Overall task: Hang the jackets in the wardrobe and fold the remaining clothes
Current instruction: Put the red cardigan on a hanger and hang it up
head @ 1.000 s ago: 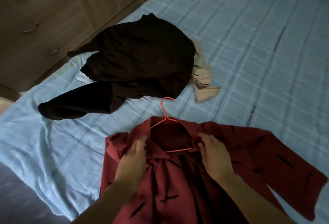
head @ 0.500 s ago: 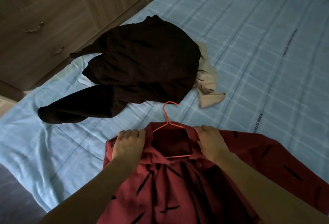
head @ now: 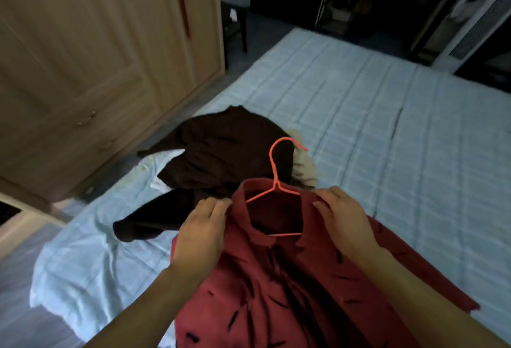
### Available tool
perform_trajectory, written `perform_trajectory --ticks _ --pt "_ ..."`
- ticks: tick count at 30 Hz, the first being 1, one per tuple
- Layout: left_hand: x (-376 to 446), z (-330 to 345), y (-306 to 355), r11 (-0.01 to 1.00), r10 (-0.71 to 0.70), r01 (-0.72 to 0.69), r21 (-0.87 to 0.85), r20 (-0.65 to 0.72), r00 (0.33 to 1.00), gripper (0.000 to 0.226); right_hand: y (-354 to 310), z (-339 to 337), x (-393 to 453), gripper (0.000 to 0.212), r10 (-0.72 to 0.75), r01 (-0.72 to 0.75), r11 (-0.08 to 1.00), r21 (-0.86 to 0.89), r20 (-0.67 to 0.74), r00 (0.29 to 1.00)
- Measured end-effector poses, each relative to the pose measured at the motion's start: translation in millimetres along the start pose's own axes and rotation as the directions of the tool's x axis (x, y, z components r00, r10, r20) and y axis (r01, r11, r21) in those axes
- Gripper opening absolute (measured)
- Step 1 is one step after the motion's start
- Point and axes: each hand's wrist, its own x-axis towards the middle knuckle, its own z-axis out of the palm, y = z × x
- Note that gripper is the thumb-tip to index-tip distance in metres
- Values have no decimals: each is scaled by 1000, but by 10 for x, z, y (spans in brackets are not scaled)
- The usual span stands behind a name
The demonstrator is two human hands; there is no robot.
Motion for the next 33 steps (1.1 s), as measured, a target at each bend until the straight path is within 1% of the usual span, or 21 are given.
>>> perform_trajectory --ticks 3,5,9,11,14,19,22,24,27,30,33 --pt "223 -661 201 996 87 -89 -6 -116 989 27 -396 -709 157 16 -49 51 999 11 -140 989" --pt "345 -1139 322 990 136 -141 -13 -199 971 28 -698 -1169 255 13 -105 107 994 -5 -243 964" --pt "569 -2151 473 972 205 -233 -28 -378 903 28 -1354 -1983 398 11 -206 201 978 -53 -372 905" --pt "627 -2643 519 956 251 -291 -22 -446 859 30 -1684 -2298 412 9 -243 238 969 -67 -435 867" --pt "599 -3305 550 934 310 -357 22 -546 778 32 -2175 -2690 413 8 -273 297 954 -32 -500 822" --pt "398 -4156 502 906 369 -409 109 -675 638 29 -2935 -3107 379 7 -350 432 902 -3 -592 726" --pt "254 -4549 442 906 376 -391 162 -732 569 26 -3284 -3297 345 9 -415 524 851 -8 -622 664" --pt "137 -4773 418 910 375 -373 179 -737 562 25 -3473 -3385 309 10 -482 582 812 -45 -614 625" --pt "-53 -5017 423 920 372 -341 195 -711 597 29 -3687 -3443 261 15 -549 637 767 -76 -591 591" --pt "-215 -5143 449 932 358 -280 229 -686 634 31 -3814 -3438 217 16 -553 667 744 -41 -599 580" --pt "-345 -5202 501 934 358 -242 263 -669 652 25 -3843 -3417 183 16 -541 678 735 -5 -607 582"
